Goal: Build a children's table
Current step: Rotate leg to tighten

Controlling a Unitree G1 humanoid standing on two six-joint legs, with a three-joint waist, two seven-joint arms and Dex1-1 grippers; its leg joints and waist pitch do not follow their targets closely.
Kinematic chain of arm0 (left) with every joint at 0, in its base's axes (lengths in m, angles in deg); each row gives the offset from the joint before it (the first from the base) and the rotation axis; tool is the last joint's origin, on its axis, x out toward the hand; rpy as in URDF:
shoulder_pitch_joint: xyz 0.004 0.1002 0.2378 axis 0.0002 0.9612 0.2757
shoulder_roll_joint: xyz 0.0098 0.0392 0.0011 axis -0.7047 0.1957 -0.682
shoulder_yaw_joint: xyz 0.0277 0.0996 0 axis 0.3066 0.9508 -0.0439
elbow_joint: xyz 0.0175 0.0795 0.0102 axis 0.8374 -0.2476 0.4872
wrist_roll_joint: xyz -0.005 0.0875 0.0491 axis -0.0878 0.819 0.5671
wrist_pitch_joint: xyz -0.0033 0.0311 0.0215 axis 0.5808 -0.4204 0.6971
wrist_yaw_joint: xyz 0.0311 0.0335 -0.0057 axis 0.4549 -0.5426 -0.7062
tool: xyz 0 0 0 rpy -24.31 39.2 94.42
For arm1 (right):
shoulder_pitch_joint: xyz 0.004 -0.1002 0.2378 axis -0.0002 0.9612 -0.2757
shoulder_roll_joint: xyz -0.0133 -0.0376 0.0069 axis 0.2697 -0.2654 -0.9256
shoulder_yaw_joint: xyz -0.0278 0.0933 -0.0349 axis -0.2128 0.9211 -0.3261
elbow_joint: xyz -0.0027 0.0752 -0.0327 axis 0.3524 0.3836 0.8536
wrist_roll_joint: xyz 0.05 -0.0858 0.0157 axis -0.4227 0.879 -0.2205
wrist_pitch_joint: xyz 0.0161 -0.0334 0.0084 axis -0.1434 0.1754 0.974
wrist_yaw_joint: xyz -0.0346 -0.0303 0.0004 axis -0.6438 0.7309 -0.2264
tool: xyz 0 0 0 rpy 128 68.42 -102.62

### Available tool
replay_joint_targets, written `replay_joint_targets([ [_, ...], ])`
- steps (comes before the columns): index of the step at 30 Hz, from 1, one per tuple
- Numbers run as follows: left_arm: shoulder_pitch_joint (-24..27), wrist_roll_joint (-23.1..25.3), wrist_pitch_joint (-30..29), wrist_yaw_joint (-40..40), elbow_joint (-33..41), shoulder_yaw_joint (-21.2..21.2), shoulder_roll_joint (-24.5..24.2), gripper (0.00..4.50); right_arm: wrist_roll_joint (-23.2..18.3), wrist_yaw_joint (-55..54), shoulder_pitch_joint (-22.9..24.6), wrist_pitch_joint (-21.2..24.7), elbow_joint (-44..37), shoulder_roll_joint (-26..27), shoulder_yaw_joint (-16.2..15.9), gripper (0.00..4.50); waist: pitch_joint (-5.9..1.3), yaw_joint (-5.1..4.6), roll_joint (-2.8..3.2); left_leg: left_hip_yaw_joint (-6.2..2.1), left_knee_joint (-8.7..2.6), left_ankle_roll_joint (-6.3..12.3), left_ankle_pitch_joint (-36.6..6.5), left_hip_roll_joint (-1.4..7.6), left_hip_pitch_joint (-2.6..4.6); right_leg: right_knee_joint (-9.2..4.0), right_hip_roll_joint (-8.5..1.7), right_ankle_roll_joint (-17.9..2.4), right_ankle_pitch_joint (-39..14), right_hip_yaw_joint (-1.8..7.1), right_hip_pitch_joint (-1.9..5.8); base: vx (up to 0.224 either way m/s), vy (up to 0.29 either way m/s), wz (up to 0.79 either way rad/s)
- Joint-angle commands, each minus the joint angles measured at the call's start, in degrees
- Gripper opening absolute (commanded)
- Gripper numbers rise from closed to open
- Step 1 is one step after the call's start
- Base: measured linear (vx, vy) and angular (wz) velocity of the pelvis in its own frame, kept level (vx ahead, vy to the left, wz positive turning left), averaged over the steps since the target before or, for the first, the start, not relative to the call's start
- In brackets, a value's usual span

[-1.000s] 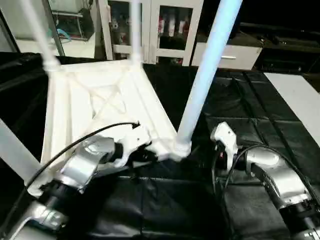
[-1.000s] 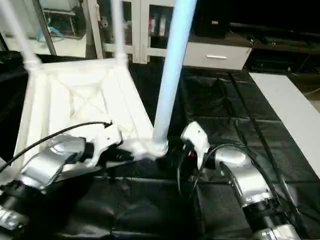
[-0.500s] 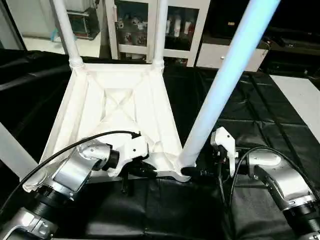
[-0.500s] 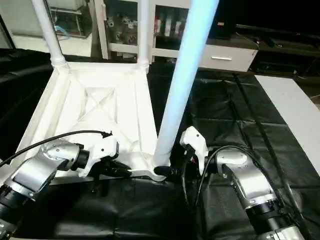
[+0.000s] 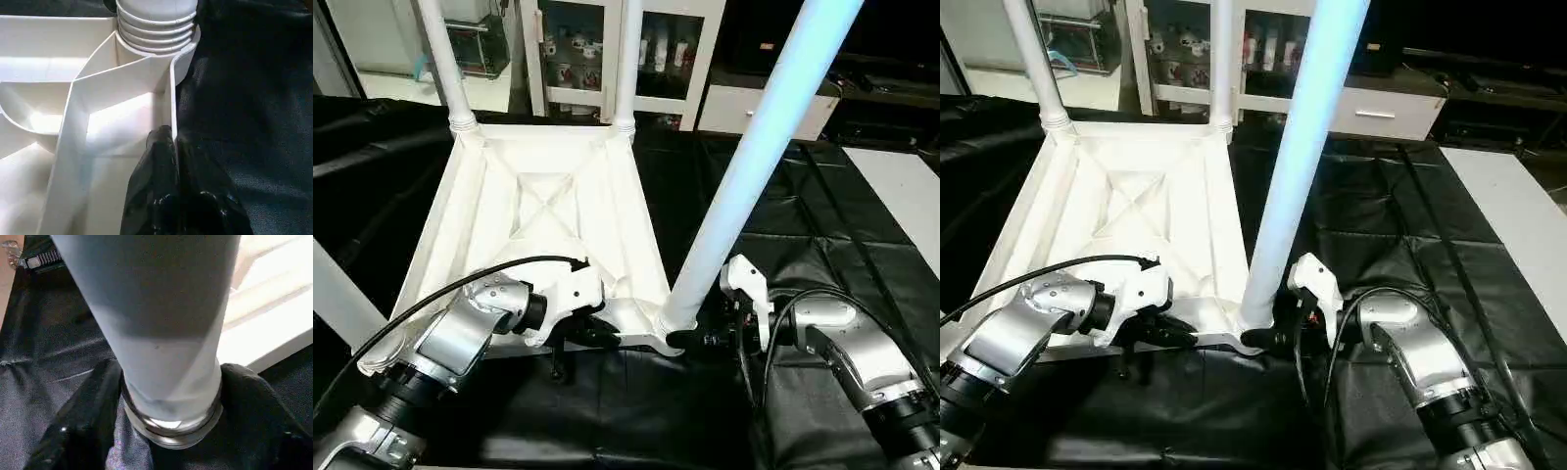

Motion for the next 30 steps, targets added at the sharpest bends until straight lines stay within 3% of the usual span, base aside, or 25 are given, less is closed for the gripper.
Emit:
replay_joint_targets([
  [1,-0.32,-0.12,-0.11,2.00,0.60,2.52,0.47,0.00,-0.24,0.63,-0.89,0.18,0.01,0.07,0.39,2.85,-3.42,-0.40,0.29,-1.04,-4.05,3.26,-3.53,3.88,0.48,-3.31,-5.32,-14.48,-4.03,3.41,3.07,0.000,0.000,0.00],
  [10,-0.02,-0.13,-0.61,2.15,0.74,2.69,0.32,0.00,-0.41,0.18,-0.10,0.07,0.23,1.32,0.03,2.72,-3.45,-0.45,0.28,-1.01,-4.00,3.44,-3.30,3.81,0.40,-3.24,-5.31,-14.68,-3.58,3.39,3.11,0.000,0.000,0.00],
  [13,-0.46,0.35,-1.20,-0.46,-0.66,2.18,2.03,0.00,1.69,-7.55,-1.54,-1.52,4.49,4.97,1.68,2.72,-3.30,-0.57,0.47,-1.02,-4.09,2.78,-4.70,3.81,0.39,-3.56,-5.46,-14.43,-5.89,3.45,2.98,0.000,0.000,0.00],
  [14,-1.05,0.62,-1.57,-2.36,-1.80,1.70,3.32,0.00,2.47,-11.06,-2.46,-1.96,6.60,6.56,2.48,2.72,-2.91,-0.98,0.33,-1.09,-4.37,1.26,-8.05,3.67,0.44,-4.29,-5.38,-13.28,-12.07,3.30,2.79,0.000,0.000,0.00],
  [15,-1.47,0.81,-1.81,-3.65,-2.59,1.38,4.20,0.00,2.96,-13.37,-3.07,-2.22,7.99,7.62,3.02,2.71,-2.81,-1.11,0.24,-1.18,-4.43,0.69,-9.41,3.58,0.43,-4.65,-5.40,-12.41,-15.04,3.26,2.88,0.000,0.000,0.00],
  [17,-2.57,1.32,-2.29,-6.72,-4.52,0.69,6.25,0.00,3.24,-17.12,-4.16,-1.97,10.13,9.66,3.99,2.70,-2.61,-1.84,0.31,-1.41,-4.43,-0.66,-13.04,3.52,0.79,-5.47,-5.54,-10.23,-22.67,3.23,2.36,-0.057,-0.006,-0.01],
  [18,-4.31,2.04,-2.86,-10.89,-7.41,-0.09,9.15,0.00,3.54,-22.04,-5.64,-1.99,12.45,12.76,5.02,2.70,-2.82,-2.13,-0.03,-1.68,-4.50,-0.89,-13.19,3.50,0.40,-5.55,-5.63,-9.01,-24.37,3.14,2.77,-0.054,-0.003,-0.02],
  [20,-6.57,3.22,-3.76,-16.39,-11.01,-0.97,12.51,0.00,4.23,-28.52,-7.37,-2.40,15.11,16.48,6.11,2.69,-2.87,-2.76,0.13,-1.80,-4.52,-1.34,-13.52,3.44,0.43,-5.84,-5.63,-7.77,-26.32,2.97,2.36,-0.025,0.002,-0.02],
  [22,-8.02,3.86,-4.41,-20.15,-13.30,-1.73,14.64,0.00,4.65,-33.18,-8.62,-2.88,17.16,18.91,7.10,2.69,-3.09,-3.09,0.04,-1.88,-4.61,-1.53,-11.37,3.45,0.05,-5.50,-5.61,-8.29,-22.38,2.97,2.65,0.000,0.000,0.00],
  [23,-9.99,4.47,-5.56,-25.14,-16.55,-3.03,17.66,0.00,5.11,-40.46,-10.67,-3.92,20.64,22.31,8.94,2.69,-3.19,-3.12,0.16,-1.89,-4.61,-1.53,-10.94,3.46,0.01,-5.33,-5.62,-8.54,-21.36,2.96,2.72,0.000,0.000,0.00],
  [26,-12.35,5.81,-5.23,-31.59,-21.17,-4.18,21.26,0.00,6.11,-50.16,-13.94,-5.69,26.06,26.41,10.85,2.69,-3.37,-3.38,0.32,-1.65,-4.41,-1.31,-11.85,3.21,0.29,-5.49,-5.55,-9.36,-20.20,3.05,2.27,0.000,0.000,0.00],
  [30,-13.44,5.58,-4.40,-34.42,-23.87,-5.58,23.92,0.00,6.70,-54.73,-16.54,-6.87,30.98,28.95,11.68,2.69,-3.64,-3.20,0.32,-1.35,-4.37,-0.08,-9.75,3.20,0.10,-5.00,-5.28,-10.14,-14.02,3.04,2.52,0.000,0.000,0.00],
])
